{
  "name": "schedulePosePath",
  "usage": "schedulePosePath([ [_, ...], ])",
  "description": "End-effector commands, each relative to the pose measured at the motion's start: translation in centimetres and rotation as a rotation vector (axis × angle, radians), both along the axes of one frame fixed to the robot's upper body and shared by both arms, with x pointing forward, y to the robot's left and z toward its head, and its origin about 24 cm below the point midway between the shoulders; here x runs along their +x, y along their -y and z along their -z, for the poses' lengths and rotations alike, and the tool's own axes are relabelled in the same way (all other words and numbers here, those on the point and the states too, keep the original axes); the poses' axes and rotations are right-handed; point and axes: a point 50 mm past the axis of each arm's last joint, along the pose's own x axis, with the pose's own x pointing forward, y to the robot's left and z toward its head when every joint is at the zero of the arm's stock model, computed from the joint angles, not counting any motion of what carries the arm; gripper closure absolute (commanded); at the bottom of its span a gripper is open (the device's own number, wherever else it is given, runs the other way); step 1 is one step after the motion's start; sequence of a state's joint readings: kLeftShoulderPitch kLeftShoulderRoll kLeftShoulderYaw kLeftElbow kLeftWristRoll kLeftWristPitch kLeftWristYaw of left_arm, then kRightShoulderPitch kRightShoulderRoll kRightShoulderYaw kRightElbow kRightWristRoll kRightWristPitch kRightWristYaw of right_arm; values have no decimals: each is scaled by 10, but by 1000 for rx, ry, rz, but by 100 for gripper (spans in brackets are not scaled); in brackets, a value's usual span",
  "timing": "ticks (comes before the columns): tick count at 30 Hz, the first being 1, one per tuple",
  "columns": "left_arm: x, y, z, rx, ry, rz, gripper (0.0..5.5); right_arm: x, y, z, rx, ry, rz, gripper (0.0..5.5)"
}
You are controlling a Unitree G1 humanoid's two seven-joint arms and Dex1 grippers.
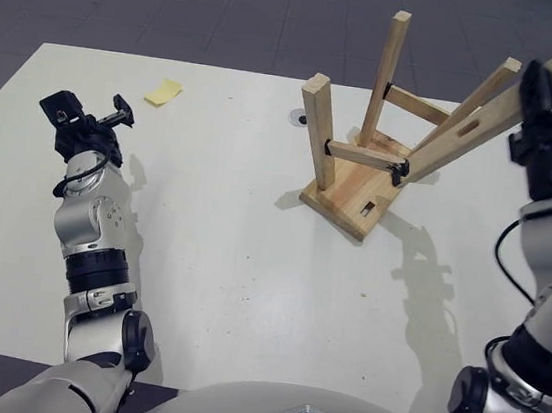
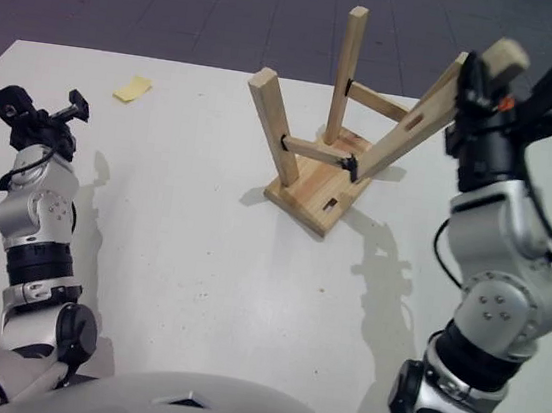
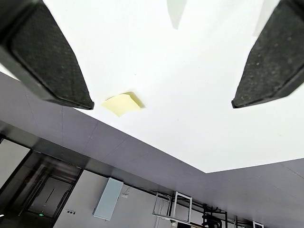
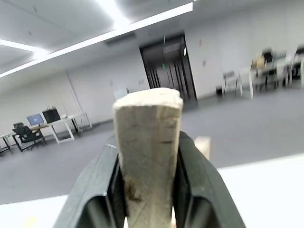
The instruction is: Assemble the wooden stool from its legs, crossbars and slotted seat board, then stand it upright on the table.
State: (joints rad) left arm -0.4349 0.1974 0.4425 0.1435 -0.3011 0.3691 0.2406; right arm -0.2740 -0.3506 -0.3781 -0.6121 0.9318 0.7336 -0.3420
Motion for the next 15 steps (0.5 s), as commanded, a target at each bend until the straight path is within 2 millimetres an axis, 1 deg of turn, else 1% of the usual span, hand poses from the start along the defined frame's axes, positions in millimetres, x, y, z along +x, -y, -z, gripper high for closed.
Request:
schedulePosePath([
  [1, 16, 20, -12, -40, 32, 36, 10, -5, -3, 20, 49, -58, 54, 450],
  [4, 20, 26, -14, -49, 39, 47, 10, -9, -2, 31, 101, -95, 93, 450],
  [8, 21, 29, -10, -51, 19, 58, 10, -12, -4, 39, 190, -120, 128, 450],
  [11, 22, 30, -9, -57, 12, 58, 10, -14, -3, 48, 238, -140, 186, 450],
  [14, 24, 30, -9, -60, 11, 56, 10, -15, -1, 59, 240, -165, 252, 450],
  [15, 25, 30, -10, -62, 13, 53, 10, -15, 3, 61, 232, -167, 280, 450],
])
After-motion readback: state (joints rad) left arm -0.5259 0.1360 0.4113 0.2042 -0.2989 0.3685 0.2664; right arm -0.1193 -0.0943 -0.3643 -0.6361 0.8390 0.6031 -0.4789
